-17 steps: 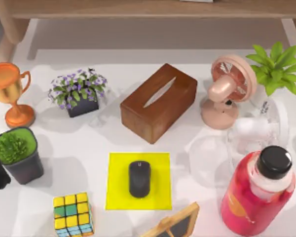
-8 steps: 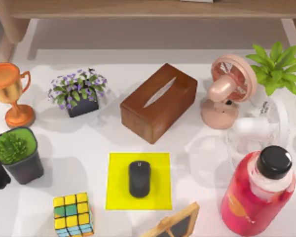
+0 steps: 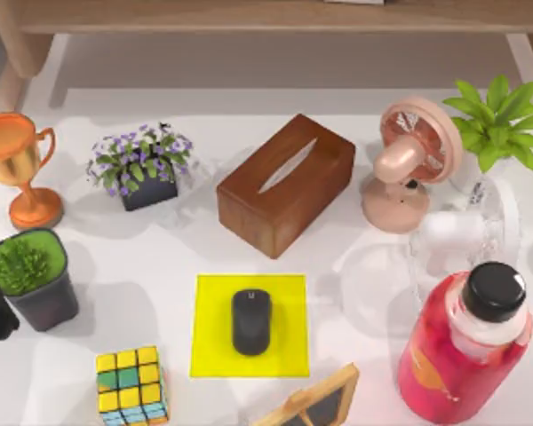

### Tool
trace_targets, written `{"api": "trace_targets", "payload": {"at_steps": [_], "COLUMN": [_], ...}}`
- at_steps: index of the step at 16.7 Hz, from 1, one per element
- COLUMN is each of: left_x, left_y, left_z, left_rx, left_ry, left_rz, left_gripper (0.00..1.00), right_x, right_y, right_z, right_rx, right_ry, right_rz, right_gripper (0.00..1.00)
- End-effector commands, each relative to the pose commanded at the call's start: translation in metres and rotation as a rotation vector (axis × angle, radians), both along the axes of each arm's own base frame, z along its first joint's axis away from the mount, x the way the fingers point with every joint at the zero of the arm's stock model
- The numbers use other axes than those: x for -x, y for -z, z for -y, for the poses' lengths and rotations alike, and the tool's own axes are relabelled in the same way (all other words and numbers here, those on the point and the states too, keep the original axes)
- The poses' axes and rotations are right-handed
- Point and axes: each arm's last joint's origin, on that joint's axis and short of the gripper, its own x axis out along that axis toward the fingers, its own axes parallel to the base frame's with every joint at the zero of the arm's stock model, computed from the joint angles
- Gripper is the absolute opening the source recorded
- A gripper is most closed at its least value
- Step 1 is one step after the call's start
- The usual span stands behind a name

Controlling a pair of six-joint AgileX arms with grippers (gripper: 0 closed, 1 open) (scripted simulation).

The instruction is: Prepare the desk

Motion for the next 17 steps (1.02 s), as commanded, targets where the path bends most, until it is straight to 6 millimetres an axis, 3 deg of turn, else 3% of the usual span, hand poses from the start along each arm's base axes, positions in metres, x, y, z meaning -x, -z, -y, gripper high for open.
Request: {"api": "trace_targets", "payload": {"at_steps": [1,14,17], "left_x": [0.0,0.0,0.0], "left_y": [0.0,0.0,0.0], "left_z": [0.0,0.0,0.0], "left_rx": [0.0,0.0,0.0], "left_ry": [0.0,0.0,0.0], "left_rz": [0.0,0.0,0.0], "left_gripper": [1.0,1.0,1.0], "right_x": [0.0,0.0,0.0], "right_y": [0.0,0.0,0.0], "right_z": [0.0,0.0,0.0], "right_rx": [0.0,0.0,0.0], "right_ry": [0.0,0.0,0.0], "right_rz": [0.0,0.0,0.0], "right_gripper": [0.0,0.98,1.0]}}
